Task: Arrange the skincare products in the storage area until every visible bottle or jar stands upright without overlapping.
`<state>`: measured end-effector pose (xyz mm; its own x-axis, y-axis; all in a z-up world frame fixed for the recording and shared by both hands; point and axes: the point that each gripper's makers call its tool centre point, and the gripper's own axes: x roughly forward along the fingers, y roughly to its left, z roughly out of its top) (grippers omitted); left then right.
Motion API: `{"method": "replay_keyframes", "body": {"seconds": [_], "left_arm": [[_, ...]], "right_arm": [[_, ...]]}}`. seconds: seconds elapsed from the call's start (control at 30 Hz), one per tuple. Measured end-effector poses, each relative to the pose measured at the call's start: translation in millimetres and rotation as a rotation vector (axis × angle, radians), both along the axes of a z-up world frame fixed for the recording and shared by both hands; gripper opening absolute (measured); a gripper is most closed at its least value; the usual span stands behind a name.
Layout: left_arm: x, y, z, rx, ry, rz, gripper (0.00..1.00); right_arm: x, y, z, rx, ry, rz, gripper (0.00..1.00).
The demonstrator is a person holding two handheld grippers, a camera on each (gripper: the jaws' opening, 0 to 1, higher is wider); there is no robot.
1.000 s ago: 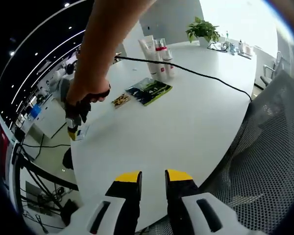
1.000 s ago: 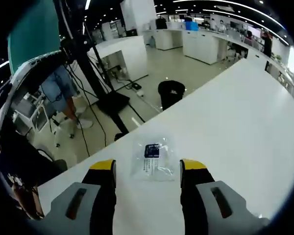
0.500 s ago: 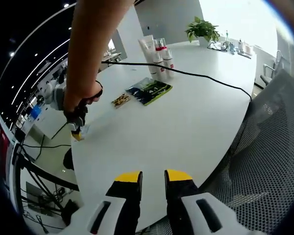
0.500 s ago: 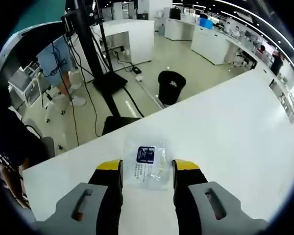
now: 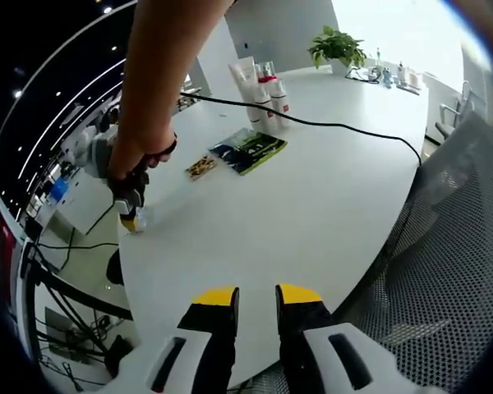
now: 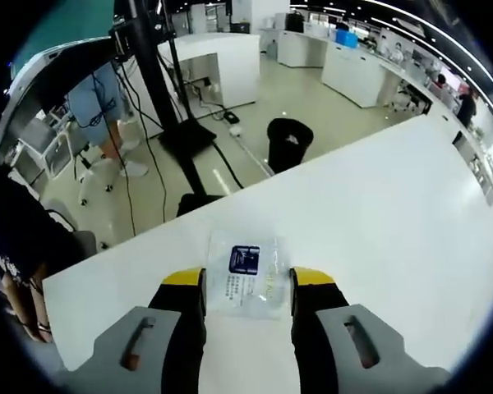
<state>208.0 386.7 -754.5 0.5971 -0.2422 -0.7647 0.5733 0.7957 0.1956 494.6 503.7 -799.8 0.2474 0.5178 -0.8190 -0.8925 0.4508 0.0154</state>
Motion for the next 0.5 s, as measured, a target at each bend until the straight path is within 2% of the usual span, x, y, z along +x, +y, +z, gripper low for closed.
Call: {"method": "replay_keyframes", "body": {"seconds": [0.17, 0.23, 0.43, 0.5], "left_arm": [[-0.6, 0, -0.1, 0.005, 0.0, -0.006, 0.19], [-0.8, 0, 0.3, 0.005, 0.0, -0.007, 0.19], [-1.4, -1, 0.3, 0.005, 0.003, -0.013, 0.19], [-1.4, -2, 1.1, 0.008, -0.002, -0.021, 0.19]], "right_arm": [[-9, -16, 13.6, 0.018, -0.001, 0.007, 0.38], [-22, -28, 21.3, 0.026, 0.005, 0.003, 0.38], [-40, -62, 35.4, 0.035, 0.005, 0.037, 0.38], [-51, -78, 40.3, 0.029, 0.011, 0.047, 0.38]]}}
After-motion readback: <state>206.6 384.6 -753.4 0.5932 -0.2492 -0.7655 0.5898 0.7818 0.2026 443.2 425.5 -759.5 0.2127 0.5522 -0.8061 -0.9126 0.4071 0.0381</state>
